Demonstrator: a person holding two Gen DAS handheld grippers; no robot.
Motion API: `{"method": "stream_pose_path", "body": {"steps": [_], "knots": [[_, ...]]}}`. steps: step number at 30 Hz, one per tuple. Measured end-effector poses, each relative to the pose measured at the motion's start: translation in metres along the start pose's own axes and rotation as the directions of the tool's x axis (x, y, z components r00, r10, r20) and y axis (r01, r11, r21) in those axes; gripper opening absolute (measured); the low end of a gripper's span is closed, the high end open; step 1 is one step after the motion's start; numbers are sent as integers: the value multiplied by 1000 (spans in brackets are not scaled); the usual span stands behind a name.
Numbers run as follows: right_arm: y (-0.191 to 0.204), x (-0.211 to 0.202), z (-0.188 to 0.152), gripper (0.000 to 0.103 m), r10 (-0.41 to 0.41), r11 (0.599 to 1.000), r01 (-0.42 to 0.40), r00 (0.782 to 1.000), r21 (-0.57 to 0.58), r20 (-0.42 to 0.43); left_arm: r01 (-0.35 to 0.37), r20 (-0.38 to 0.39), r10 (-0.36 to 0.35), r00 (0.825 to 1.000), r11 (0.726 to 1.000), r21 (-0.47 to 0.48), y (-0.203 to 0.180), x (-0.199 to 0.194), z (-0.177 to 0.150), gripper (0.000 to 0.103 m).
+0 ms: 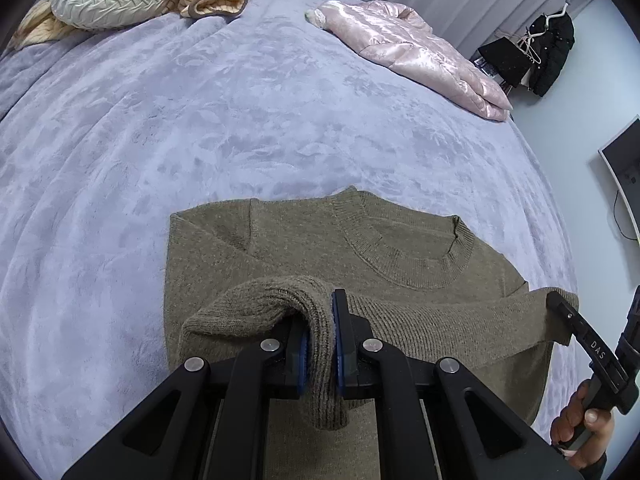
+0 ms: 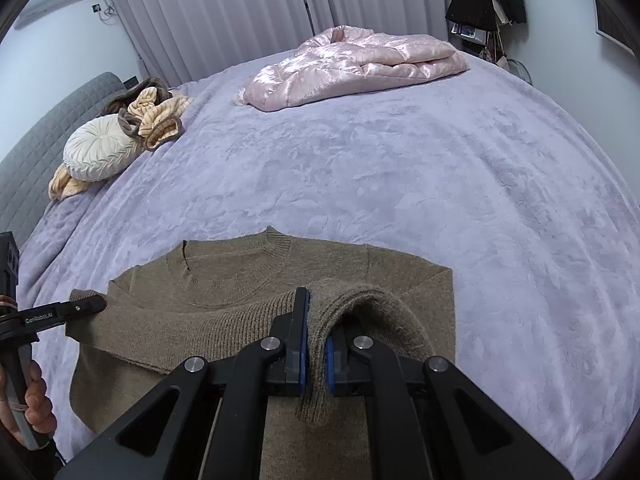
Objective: Fold small clothes
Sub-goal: 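Lay the held hem over the sweater body toward the collar with both tools, then lower the hem near the collar and open both tools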
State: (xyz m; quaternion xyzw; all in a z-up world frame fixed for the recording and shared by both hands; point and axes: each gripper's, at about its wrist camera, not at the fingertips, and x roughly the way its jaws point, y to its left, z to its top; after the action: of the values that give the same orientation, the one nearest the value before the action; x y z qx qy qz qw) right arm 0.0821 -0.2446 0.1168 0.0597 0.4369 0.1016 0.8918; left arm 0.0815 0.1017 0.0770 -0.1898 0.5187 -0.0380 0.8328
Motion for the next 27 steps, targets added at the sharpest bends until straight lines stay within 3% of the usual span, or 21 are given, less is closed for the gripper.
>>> {"method": "stream_pose_path", "body": {"steps": [16, 27], "knots": [[-18, 50, -2, 7, -26, 999, 30, 996, 44, -80, -20, -73, 19, 997, 1000, -13, 8, 46, 12, 12], [-27, 80, -7, 7, -37, 996, 48, 990, 72, -138, 11, -93, -15, 996, 999, -39, 19, 69, 12, 12]]}}
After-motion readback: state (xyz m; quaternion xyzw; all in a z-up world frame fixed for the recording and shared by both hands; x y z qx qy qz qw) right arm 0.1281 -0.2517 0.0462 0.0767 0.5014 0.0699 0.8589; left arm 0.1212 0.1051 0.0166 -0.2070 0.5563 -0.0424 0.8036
